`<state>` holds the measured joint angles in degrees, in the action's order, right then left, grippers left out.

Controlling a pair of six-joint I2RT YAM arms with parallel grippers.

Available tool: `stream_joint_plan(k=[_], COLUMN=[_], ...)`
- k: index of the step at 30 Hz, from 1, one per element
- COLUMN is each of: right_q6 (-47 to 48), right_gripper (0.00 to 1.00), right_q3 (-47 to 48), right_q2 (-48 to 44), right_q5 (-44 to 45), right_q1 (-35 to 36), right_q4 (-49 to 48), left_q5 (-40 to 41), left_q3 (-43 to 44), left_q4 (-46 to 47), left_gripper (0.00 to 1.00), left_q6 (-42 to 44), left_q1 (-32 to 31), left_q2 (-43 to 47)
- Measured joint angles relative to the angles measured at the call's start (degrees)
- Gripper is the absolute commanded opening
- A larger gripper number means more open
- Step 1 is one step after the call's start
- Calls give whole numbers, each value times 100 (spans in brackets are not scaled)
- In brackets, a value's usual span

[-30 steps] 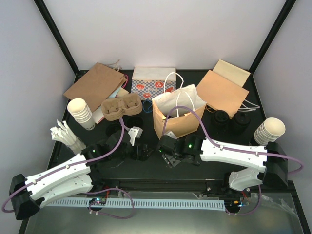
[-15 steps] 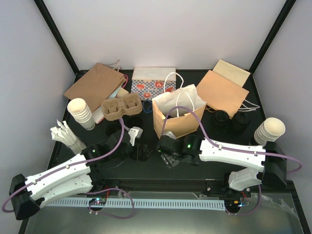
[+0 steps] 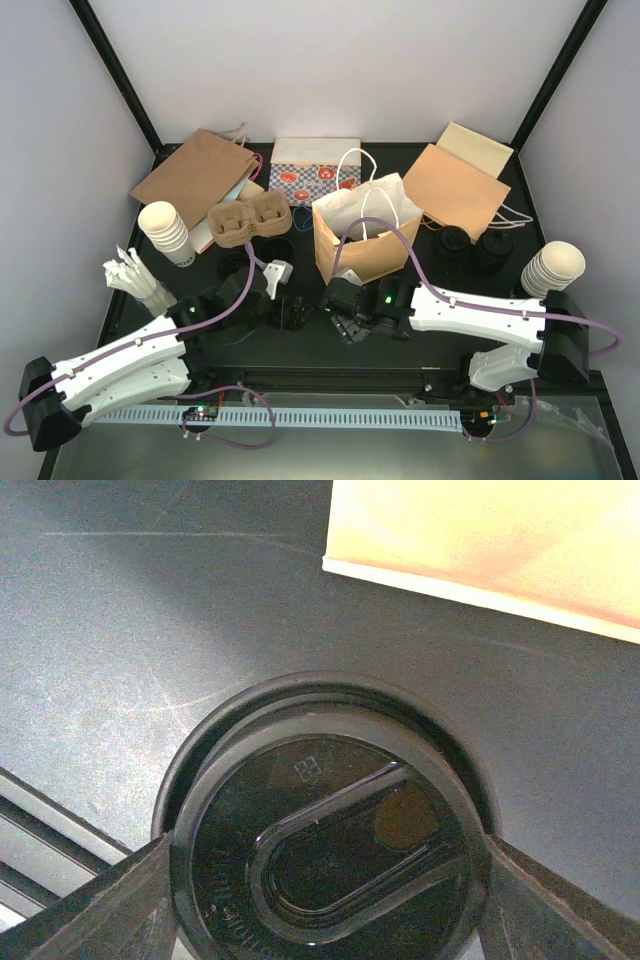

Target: Pack the takeout coffee

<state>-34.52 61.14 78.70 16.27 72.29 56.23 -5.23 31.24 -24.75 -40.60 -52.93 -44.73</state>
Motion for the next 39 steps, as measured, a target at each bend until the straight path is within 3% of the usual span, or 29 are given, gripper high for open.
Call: stream_joint_plan(k=[15,39], right_q6=[98,1200], right_gripper=[76,73], right_q3=[457,3711], right_q2=[-903,-817], right_q5=[37,-44], right_q1=[0,-396], right_q4=[267,203], left_q5=[11,341], left_q3=[11,522], left_q4=[-31,-610], left_gripper=[99,99], left_q6=[4,232], left_q1=[7,122], left_q2=[85,391])
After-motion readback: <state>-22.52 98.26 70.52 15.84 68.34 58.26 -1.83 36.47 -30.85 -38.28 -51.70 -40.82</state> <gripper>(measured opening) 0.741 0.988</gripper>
